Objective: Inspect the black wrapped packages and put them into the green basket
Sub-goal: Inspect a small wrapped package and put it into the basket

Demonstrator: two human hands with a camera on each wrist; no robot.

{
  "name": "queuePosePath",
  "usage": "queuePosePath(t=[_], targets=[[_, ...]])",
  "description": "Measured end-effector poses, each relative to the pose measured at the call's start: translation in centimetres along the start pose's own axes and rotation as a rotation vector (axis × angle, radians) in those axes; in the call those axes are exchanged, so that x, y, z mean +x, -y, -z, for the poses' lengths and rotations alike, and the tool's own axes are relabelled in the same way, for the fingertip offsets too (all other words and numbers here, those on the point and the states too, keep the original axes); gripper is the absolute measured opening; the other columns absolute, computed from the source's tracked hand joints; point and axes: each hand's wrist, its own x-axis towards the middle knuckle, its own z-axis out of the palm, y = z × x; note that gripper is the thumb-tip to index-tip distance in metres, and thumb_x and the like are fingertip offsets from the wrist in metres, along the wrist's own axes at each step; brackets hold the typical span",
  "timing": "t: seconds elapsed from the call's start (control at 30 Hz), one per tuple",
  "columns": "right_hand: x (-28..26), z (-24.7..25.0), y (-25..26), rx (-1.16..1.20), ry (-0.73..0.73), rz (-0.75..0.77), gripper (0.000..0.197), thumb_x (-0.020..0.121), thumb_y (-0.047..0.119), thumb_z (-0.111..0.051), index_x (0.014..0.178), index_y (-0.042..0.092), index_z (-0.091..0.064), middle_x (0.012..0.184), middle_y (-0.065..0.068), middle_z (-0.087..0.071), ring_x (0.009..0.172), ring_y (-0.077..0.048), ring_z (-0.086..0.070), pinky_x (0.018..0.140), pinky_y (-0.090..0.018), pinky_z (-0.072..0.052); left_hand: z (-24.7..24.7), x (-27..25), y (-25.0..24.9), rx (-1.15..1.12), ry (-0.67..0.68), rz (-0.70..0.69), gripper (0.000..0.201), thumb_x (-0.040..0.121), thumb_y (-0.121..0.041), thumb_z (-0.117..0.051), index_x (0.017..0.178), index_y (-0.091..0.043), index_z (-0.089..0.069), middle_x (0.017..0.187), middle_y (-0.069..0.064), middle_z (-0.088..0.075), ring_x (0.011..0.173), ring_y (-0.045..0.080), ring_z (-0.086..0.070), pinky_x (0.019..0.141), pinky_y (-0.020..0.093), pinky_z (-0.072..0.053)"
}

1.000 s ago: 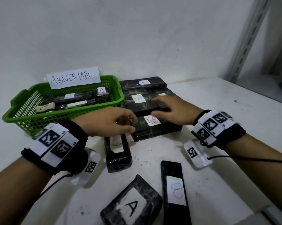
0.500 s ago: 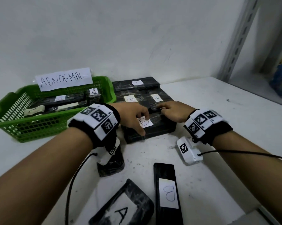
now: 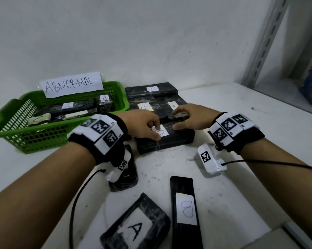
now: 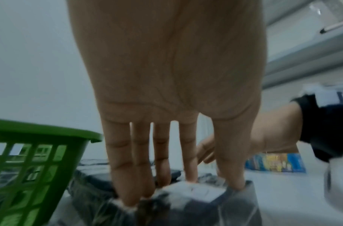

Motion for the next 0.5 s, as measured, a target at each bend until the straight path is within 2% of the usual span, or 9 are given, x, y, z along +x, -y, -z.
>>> queuePosePath(t=[0.07, 0.13, 0.2, 0.27, 0.33, 0.4, 0.43, 0.5], targets=[[-0.8, 0.8, 1.2, 0.037, -0.002, 0.090, 0.061, 0.083, 0.049, -0.076, 0.137, 0.028, -0.055, 0.143, 0.005, -0.053, 0.129, -0.012, -0.049, 0.101, -0.026, -0.036, 1.2, -1.6, 0.0, -0.078, -0.011, -0.007, 0.025, 0.091, -0.045, -0.065, 0.105, -0.024, -0.066, 0.096, -0.006, -0.065, 0.090, 0.018, -0.062, 0.081, 0.033, -0.052], [-1.9, 1.5, 3.5, 0.098, 0.018, 0.183, 0.057, 0.083, 0.047, -0.076, 0.134, 0.027, -0.058, 0.138, 0.009, -0.057, 0.127, -0.008, -0.051, 0.100, -0.024, -0.037, 2.6, -4.0, 0.0, -0.144, -0.062, -0.009, 0.021, 0.094, -0.041, -0.062, 0.099, -0.021, -0.069, 0.092, -0.004, -0.070, 0.086, 0.016, -0.065, 0.078, 0.034, -0.053], [-3.0, 1.8, 6.4, 0.089, 0.097, 0.298, 0.051, 0.081, 0.045, -0.079, 0.126, 0.029, -0.061, 0.128, 0.011, -0.064, 0.121, -0.008, -0.059, 0.101, -0.027, -0.045, 3.7, -6.8, 0.0, -0.192, -0.119, -0.020, 0.023, 0.095, -0.039, -0.061, 0.094, -0.018, -0.070, 0.083, -0.005, -0.070, 0.075, 0.012, -0.063, 0.069, 0.029, -0.050], [-4.7, 1.6, 9.5, 0.029, 0.253, 0.417, 0.046, 0.075, 0.047, -0.083, 0.115, 0.036, -0.062, 0.116, 0.014, -0.068, 0.111, -0.005, -0.063, 0.097, -0.029, -0.050, 3.9, -10.1, 0.1, -0.225, -0.113, -0.034, 0.029, 0.094, -0.043, -0.060, 0.089, -0.016, -0.070, 0.077, -0.005, -0.069, 0.069, 0.012, -0.062, 0.065, 0.026, -0.049], [-7.1, 1.1, 12.2, 0.036, 0.502, 0.516, 0.048, 0.069, 0.042, -0.088, 0.109, 0.040, -0.061, 0.113, 0.014, -0.069, 0.108, -0.005, -0.064, 0.095, -0.030, -0.051, 3.2, -13.3, 0.6, -0.238, 0.013, -0.008, 0.035, 0.093, -0.048, -0.057, 0.080, -0.018, -0.069, 0.074, -0.003, -0.070, 0.068, 0.014, -0.064, 0.064, 0.029, -0.053], [-9.4, 0.1, 13.7, 0.028, 0.731, 0.572, 0.061, 0.066, 0.034, -0.089, 0.119, 0.039, -0.059, 0.120, 0.013, -0.066, 0.115, -0.006, -0.061, 0.100, -0.032, -0.050, 2.0, -16.0, 1.3, -0.261, 0.189, 0.067, 0.037, 0.093, -0.050, -0.053, 0.077, -0.020, -0.067, 0.072, -0.004, -0.070, 0.065, 0.007, -0.065, 0.063, 0.025, -0.055], [-10.3, -0.8, 14.2, -0.033, 0.803, 0.597, 0.068, 0.067, 0.034, -0.091, 0.125, 0.041, -0.056, 0.122, 0.016, -0.064, 0.118, -0.004, -0.058, 0.102, -0.031, -0.048, 1.4, -17.2, 2.0, -0.275, 0.241, 0.115, 0.038, 0.092, -0.051, -0.052, 0.077, -0.020, -0.068, 0.072, -0.005, -0.070, 0.064, 0.004, -0.064, 0.063, 0.023, -0.055], [-11.6, -2.8, 14.8, -0.210, 0.849, 0.649, 0.072, 0.068, 0.043, -0.090, 0.129, 0.047, -0.051, 0.122, 0.023, -0.060, 0.115, 0.001, -0.056, 0.100, -0.029, -0.049, 0.5, -18.7, 3.0, -0.317, 0.261, 0.178, 0.042, 0.087, -0.057, -0.051, 0.077, -0.019, -0.068, 0.071, -0.006, -0.070, 0.065, 0.002, -0.063, 0.063, 0.022, -0.053]])
